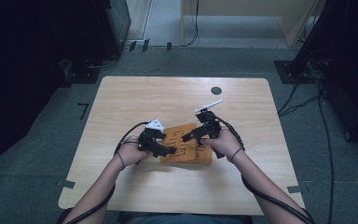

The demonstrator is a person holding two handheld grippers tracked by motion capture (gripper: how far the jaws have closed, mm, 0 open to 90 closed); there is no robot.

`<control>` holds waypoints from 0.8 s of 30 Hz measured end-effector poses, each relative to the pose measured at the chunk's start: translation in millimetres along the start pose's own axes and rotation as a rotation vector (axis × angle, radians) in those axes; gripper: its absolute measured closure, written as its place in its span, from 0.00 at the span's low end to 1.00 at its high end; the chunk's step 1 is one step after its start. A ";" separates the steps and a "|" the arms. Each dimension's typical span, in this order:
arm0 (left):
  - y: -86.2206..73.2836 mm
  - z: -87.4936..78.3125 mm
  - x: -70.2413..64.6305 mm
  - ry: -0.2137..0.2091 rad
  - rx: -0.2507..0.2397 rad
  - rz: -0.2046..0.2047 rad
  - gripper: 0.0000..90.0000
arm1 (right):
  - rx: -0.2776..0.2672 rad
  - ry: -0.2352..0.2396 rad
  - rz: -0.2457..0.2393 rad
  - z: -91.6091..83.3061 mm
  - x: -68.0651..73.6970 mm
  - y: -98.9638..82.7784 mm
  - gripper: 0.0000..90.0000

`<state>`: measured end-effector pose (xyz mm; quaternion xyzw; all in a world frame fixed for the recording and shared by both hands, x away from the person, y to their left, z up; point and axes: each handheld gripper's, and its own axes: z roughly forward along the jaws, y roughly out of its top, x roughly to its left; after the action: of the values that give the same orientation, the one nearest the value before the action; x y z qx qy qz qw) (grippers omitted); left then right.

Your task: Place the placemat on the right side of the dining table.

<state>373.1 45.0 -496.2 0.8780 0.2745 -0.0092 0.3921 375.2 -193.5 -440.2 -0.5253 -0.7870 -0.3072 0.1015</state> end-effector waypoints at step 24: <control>3.0 -4.8 -0.9 -0.062 -0.014 0.029 0.13 | 0.103 -0.070 -0.154 -19.8 80.5 27.4 0.38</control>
<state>372.8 46.2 -490.5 0.8782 0.2496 -0.0288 0.4069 361.9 -136.5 -375.4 -0.4675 -0.8430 -0.2546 0.0771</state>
